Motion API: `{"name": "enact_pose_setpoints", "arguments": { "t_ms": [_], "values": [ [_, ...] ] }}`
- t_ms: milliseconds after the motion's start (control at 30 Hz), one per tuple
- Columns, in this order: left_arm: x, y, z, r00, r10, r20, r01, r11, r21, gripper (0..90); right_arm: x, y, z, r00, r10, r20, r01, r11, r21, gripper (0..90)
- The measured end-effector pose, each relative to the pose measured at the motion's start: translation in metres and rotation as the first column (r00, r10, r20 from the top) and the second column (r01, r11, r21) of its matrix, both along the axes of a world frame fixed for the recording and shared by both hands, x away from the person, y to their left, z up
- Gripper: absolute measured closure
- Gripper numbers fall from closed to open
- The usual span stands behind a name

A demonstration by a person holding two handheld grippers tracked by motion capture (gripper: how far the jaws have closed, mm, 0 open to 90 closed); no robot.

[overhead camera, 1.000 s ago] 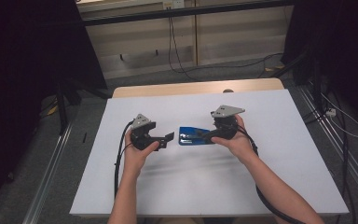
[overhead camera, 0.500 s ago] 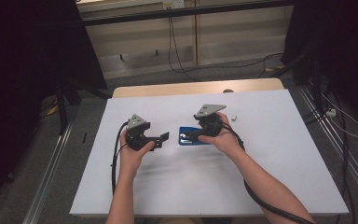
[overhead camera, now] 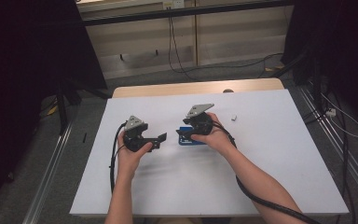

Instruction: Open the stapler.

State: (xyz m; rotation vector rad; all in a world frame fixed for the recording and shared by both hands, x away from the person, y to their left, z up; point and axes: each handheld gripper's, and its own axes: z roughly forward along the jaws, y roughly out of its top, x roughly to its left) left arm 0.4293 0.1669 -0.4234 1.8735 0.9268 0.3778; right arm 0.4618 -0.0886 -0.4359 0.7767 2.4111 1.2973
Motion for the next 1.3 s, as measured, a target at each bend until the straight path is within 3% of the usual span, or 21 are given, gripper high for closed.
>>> {"name": "enact_pose_setpoints", "arguments": {
  "t_ms": [200,533,733,967,1300],
  "values": [
    [0.001,0.000,-0.001,1.0000,-0.003,-0.005,0.003,0.9998,0.017,6.6,0.001,0.004,-0.003,0.9988,0.049,0.005,-0.049,0.998,-0.048,52.0],
    [0.001,0.000,-0.002,0.9999,-0.008,-0.009,0.008,0.9996,0.029,6.8,0.005,0.004,-0.007,0.9972,0.073,-0.017,-0.074,0.996,-0.055,55.2],
    [0.001,-0.002,-0.004,0.9998,-0.013,-0.015,0.013,0.9995,0.030,6.8,0.007,0.004,0.003,0.9925,0.122,-0.002,-0.122,0.988,-0.094,58.9],
    [0.003,-0.013,-0.010,0.9987,-0.033,-0.040,0.034,0.9991,0.027,9.1,0.008,-0.003,0.011,0.9905,0.137,0.006,-0.137,0.989,-0.061,60.3],
    [0.004,-0.027,-0.017,0.9986,-0.050,-0.015,0.050,0.9986,0.018,22.4,0.005,-0.010,0.018,0.9915,0.128,0.022,-0.128,0.992,-0.020,61.0]
  ]
}}
